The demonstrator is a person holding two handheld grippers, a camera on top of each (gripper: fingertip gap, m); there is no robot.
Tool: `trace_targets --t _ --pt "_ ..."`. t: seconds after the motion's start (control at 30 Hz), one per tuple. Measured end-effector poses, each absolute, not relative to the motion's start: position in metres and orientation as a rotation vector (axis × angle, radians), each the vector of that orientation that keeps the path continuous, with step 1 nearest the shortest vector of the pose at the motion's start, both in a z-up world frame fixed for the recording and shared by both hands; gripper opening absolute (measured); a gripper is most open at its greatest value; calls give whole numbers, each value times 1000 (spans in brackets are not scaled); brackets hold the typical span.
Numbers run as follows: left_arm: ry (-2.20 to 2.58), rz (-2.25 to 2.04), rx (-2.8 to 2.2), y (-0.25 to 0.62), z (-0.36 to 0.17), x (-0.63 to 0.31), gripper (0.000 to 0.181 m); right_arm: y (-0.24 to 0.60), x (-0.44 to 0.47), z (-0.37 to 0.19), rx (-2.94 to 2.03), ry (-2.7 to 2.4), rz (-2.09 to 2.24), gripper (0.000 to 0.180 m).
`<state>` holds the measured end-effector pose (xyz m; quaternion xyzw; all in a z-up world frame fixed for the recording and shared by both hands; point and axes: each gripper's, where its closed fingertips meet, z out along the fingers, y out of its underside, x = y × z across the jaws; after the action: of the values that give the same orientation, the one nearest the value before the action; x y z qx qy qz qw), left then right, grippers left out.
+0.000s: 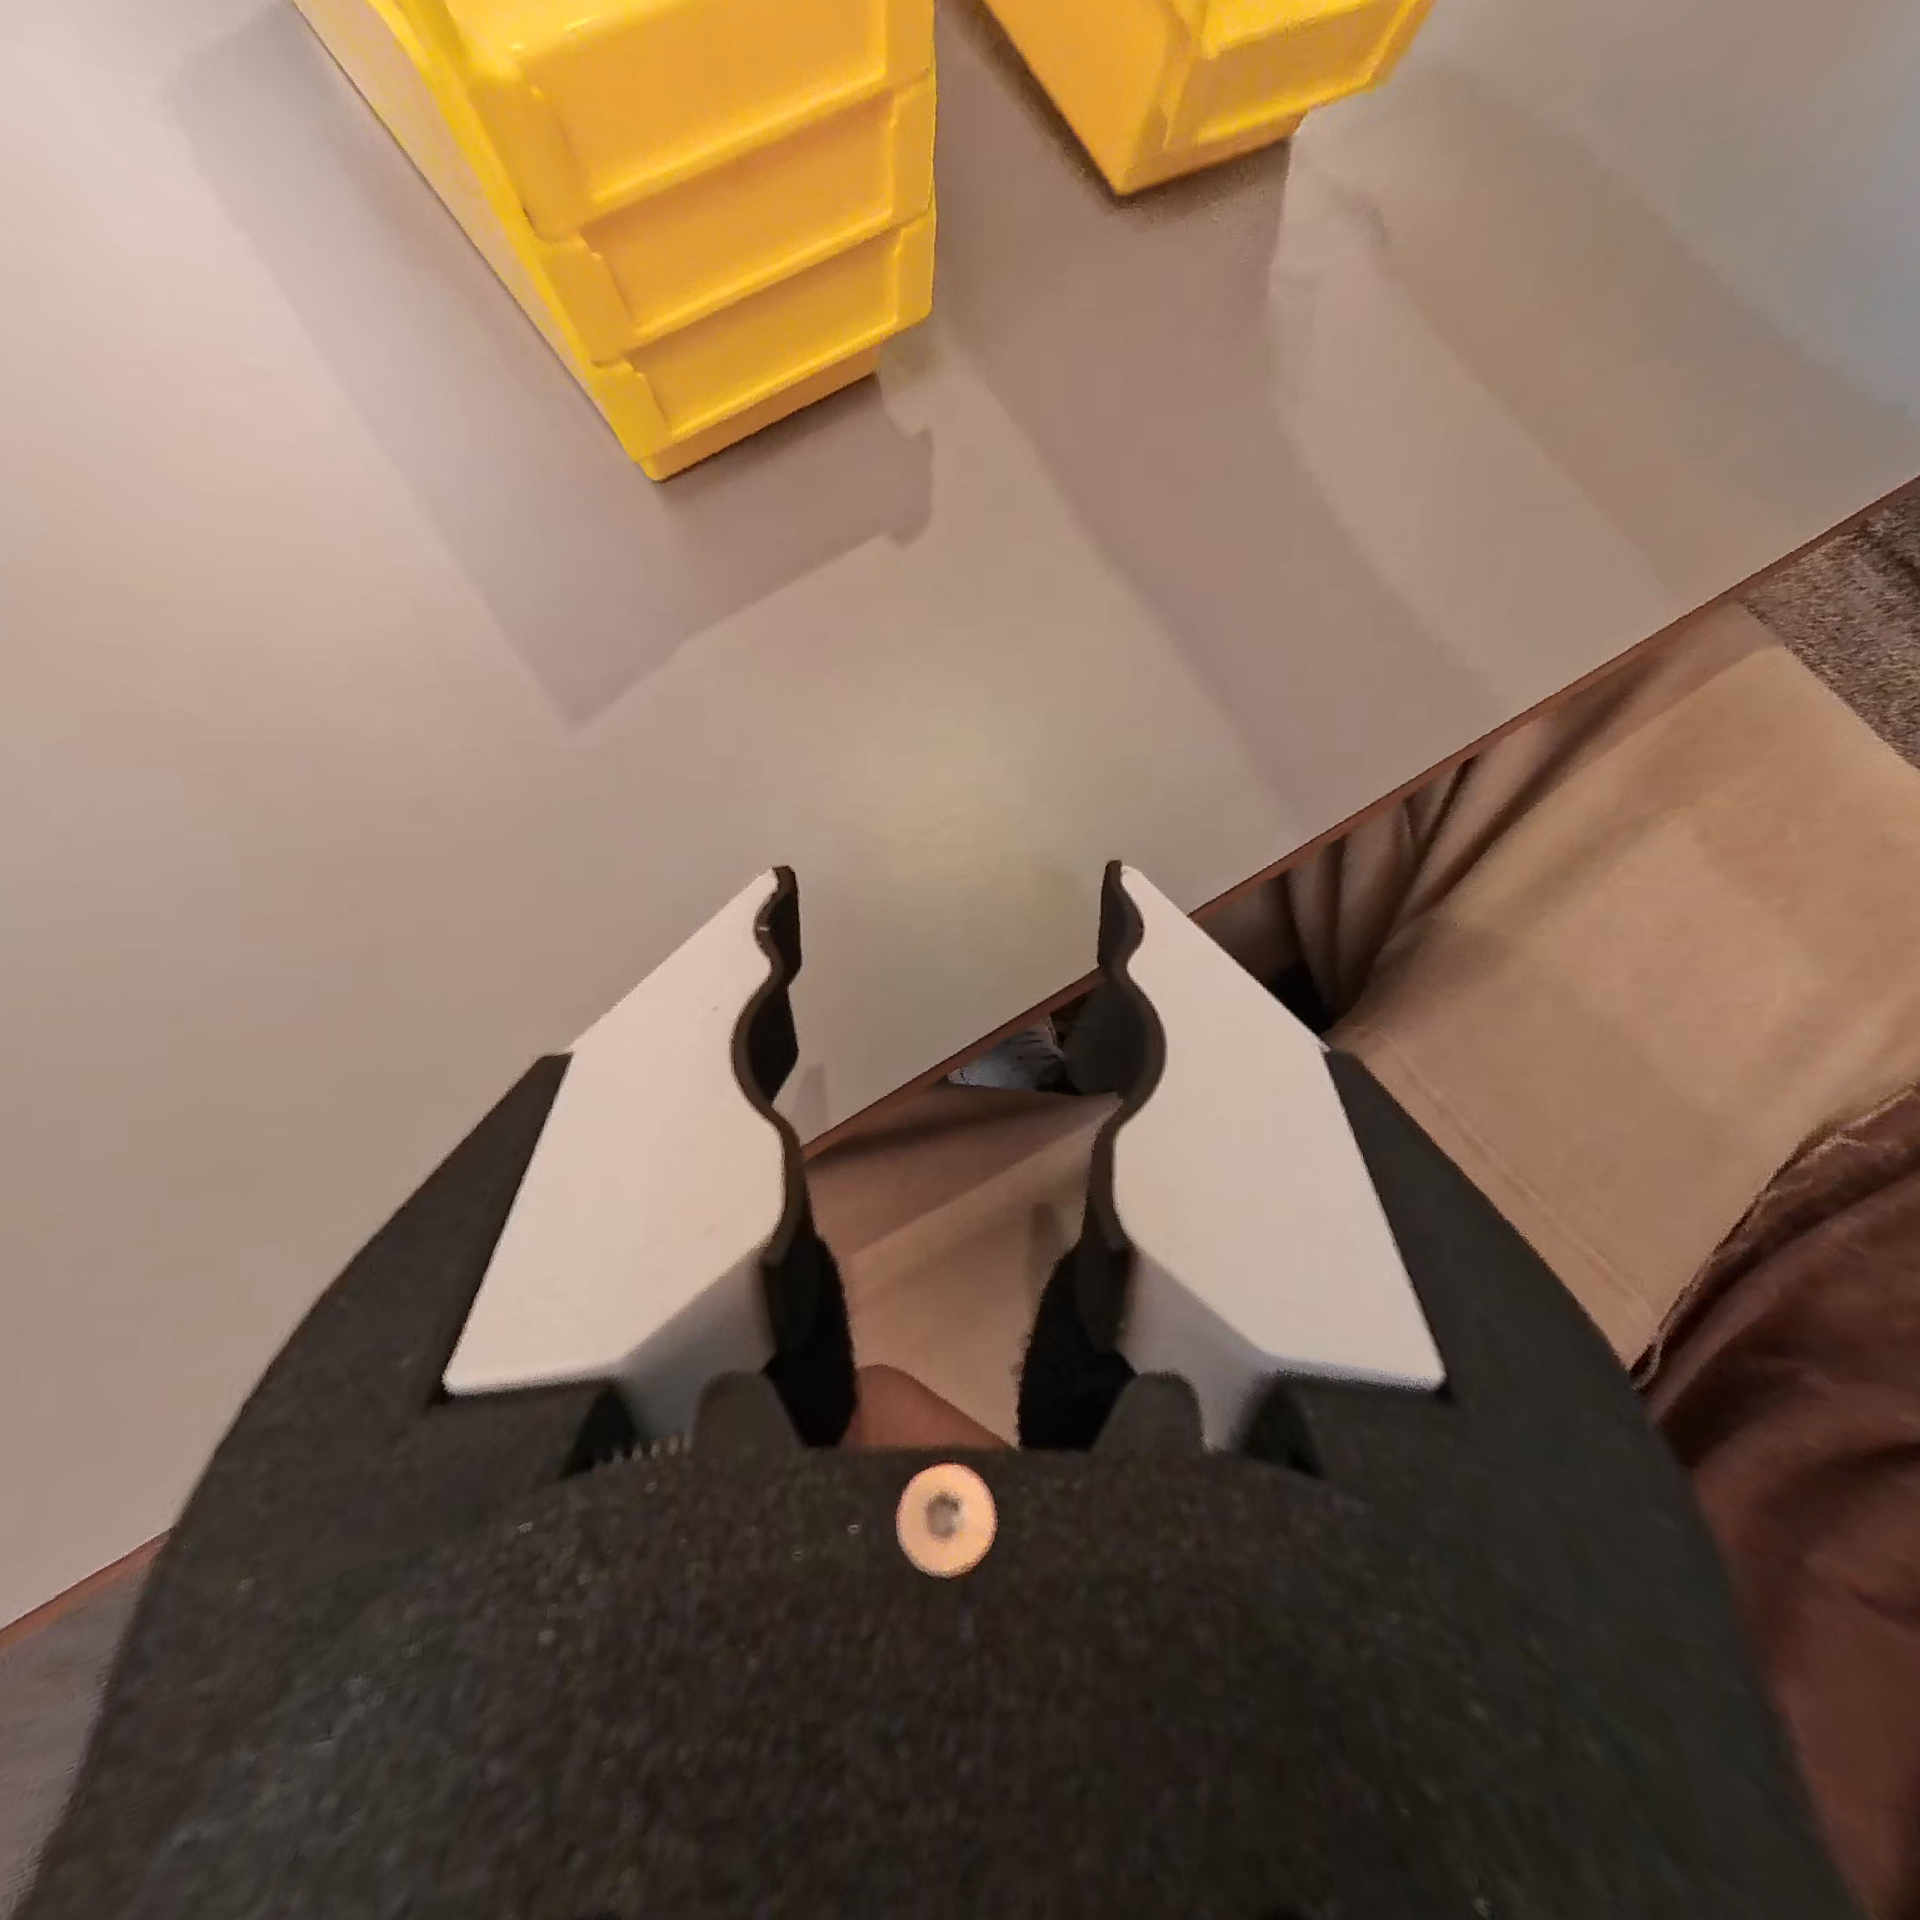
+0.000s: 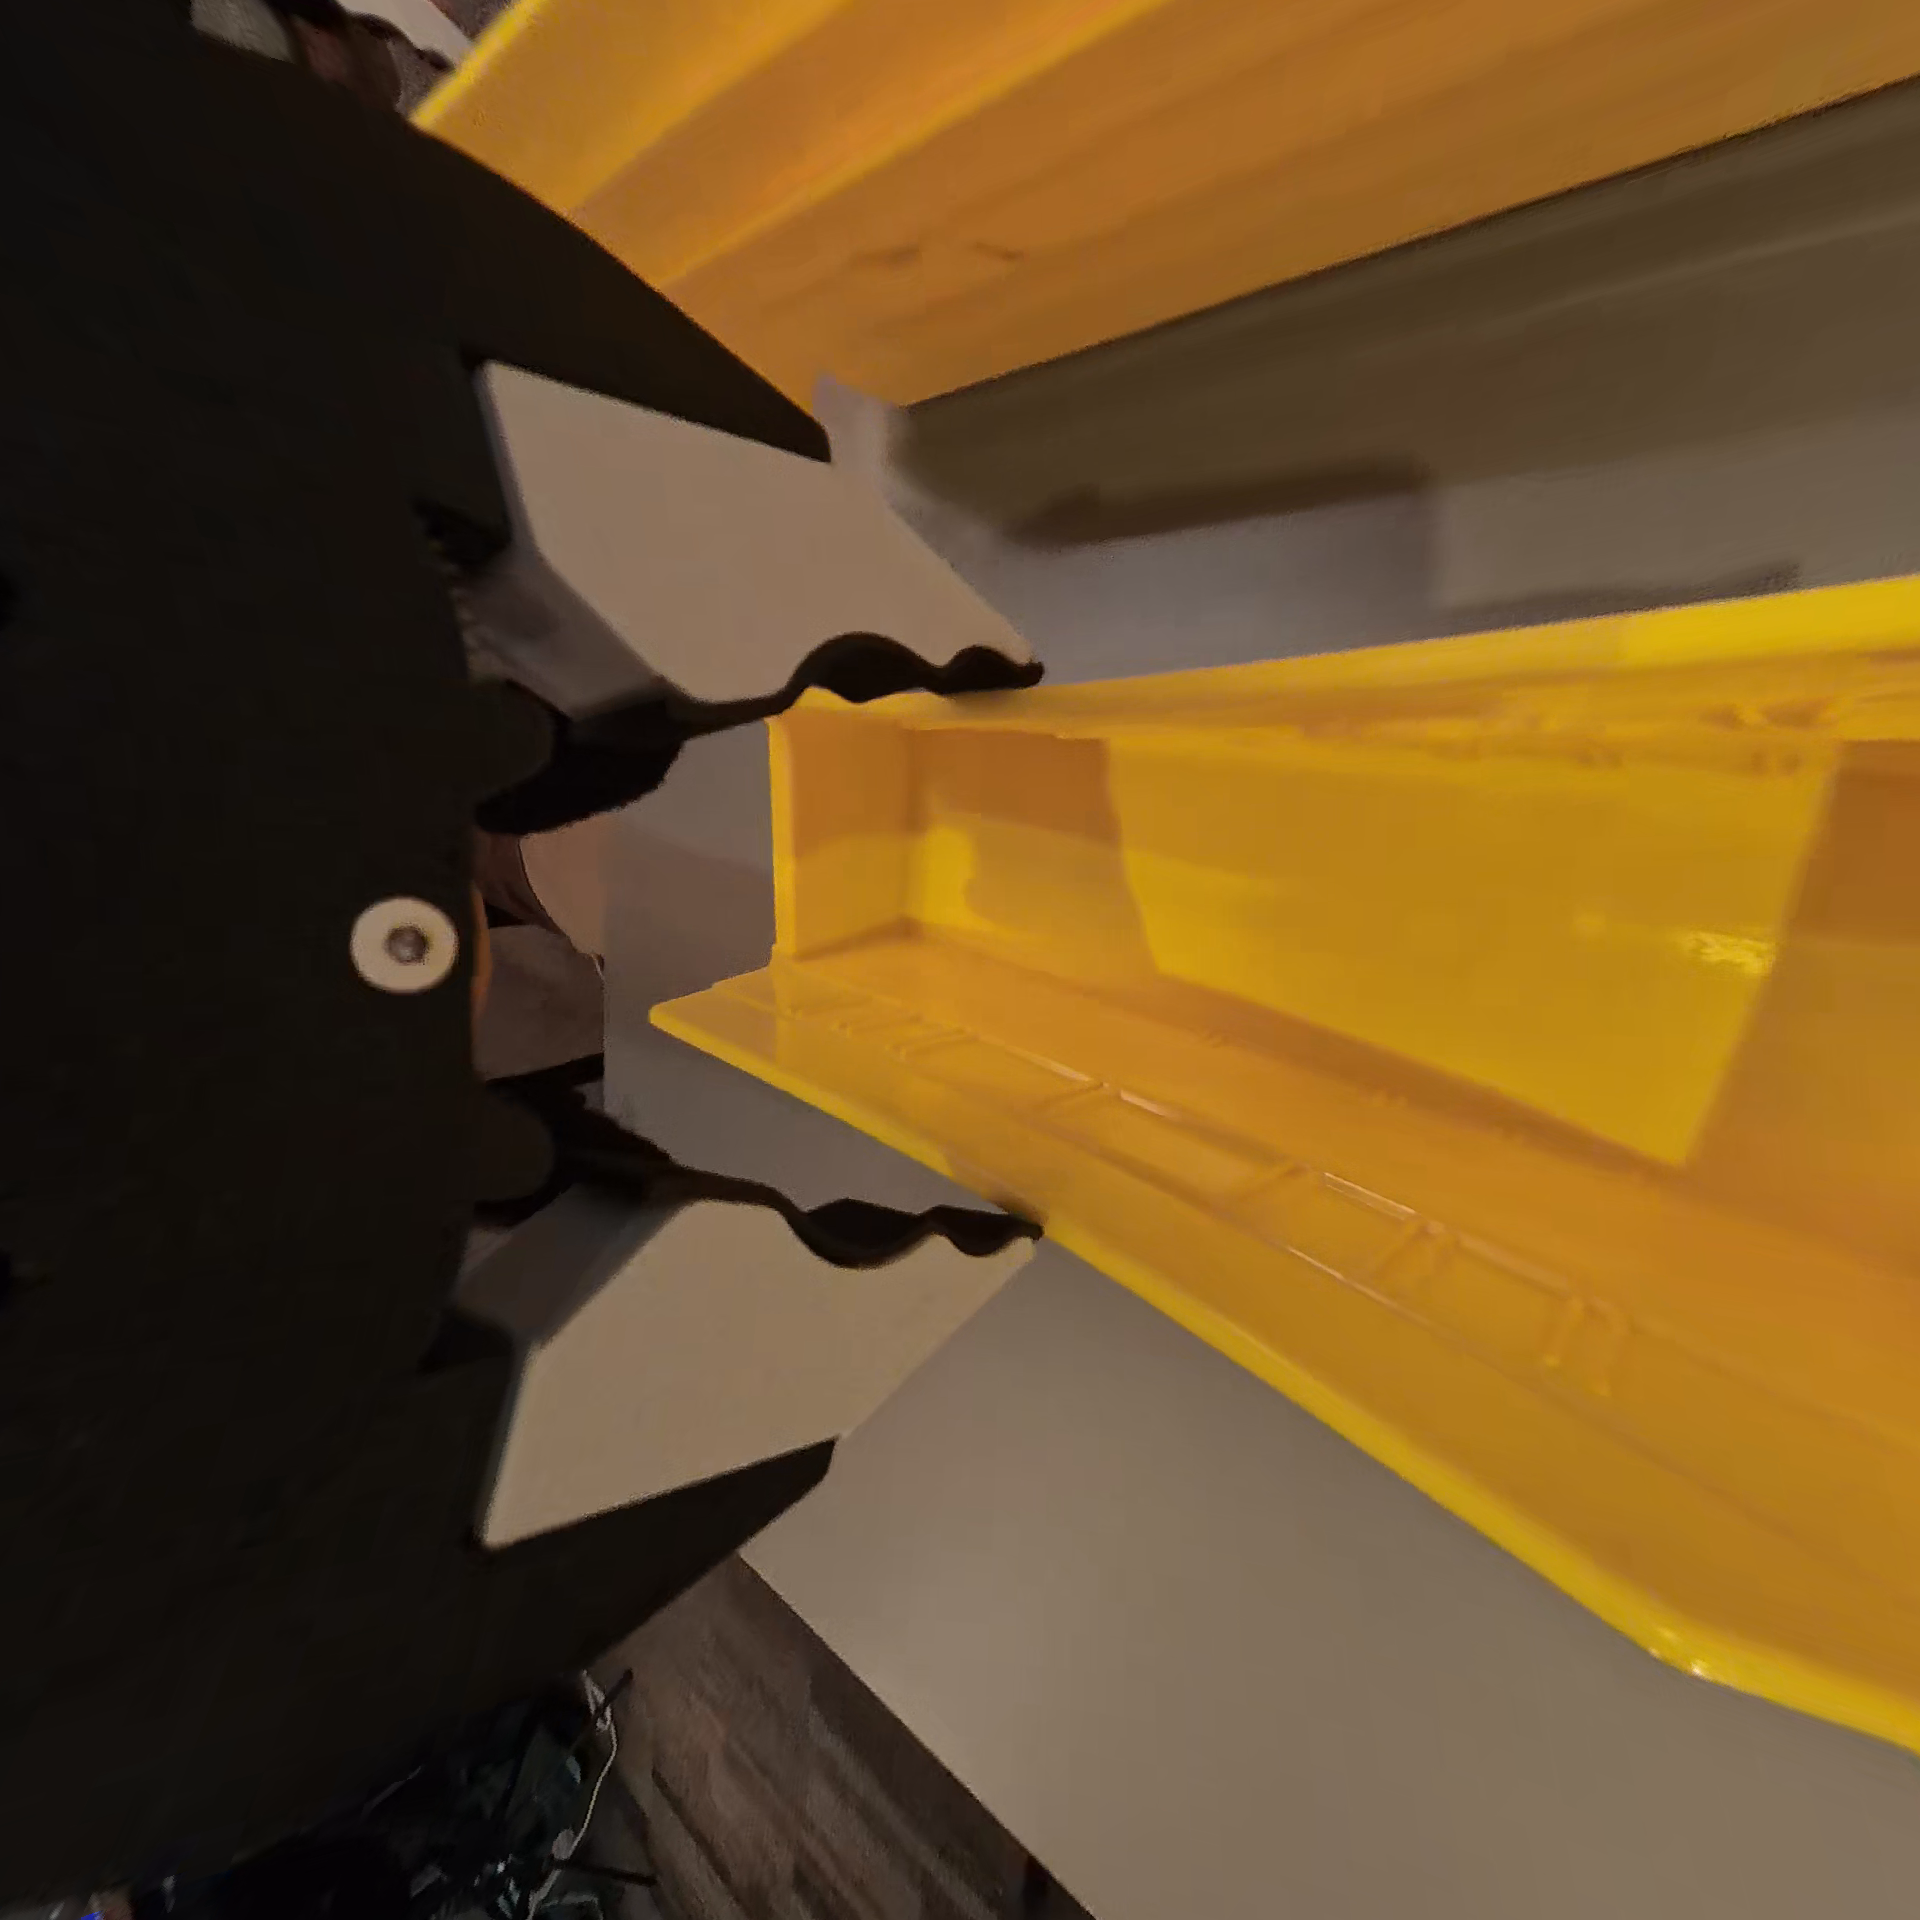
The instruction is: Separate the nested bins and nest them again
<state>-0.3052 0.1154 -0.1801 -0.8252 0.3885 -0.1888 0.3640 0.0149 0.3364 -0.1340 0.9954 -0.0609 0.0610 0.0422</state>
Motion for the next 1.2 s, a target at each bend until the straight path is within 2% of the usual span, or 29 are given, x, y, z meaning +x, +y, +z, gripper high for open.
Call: trace_targets --t 0.13,0.17,0.2,0.27,0.4,0.43,0.47,0.5,0.7,0.87,1.1,1.17,1.2 --pt "992 -501 -2130 117 -180 -306 56 339 20 -154 3013 -203 188 103" --pt "989 -502 -2133 118 -181 -307 56 337 20 -159 2997 -213 181 110" --pt "986 -505 -2135 119 -181 -307 56 340 21 -158 3006 -222 185 107" --pt "977 -518 -2141 119 -180 -307 55 341 20 -159 3014 -218 181 111" --pt "972 -533 -2143 119 -179 -306 55 339 17 -159 3033 -228 162 121" --pt "972 -533 -2141 119 -179 -306 55 336 15 -156 3029 -232 153 131" --pt "972 -533 -2140 119 -179 -306 55 336 13 -151 3034 -241 150 144" --pt "973 -534 -2138 118 -178 -305 55 338 9 -141 3059 -245 149 148" --pt "1023 -484 -2110 112 -179 -301 55 381 -78 -60 3328 -231 -193 148" --pt "1066 -433 -2087 109 -181 -299 55 391 -150 -57 3346 -129 -282 154" --pt "1062 -402 -2087 111 -181 -306 55 387 -178 -95 3266 -172 -129 153" --pt "1052 -415 -2092 112 -181 -307 55 385 -179 -100 3245 -151 -78 135" --pt "1046 -424 -2094 112 -180 -308 55 386 -177 -100 3235 -159 -37 115"
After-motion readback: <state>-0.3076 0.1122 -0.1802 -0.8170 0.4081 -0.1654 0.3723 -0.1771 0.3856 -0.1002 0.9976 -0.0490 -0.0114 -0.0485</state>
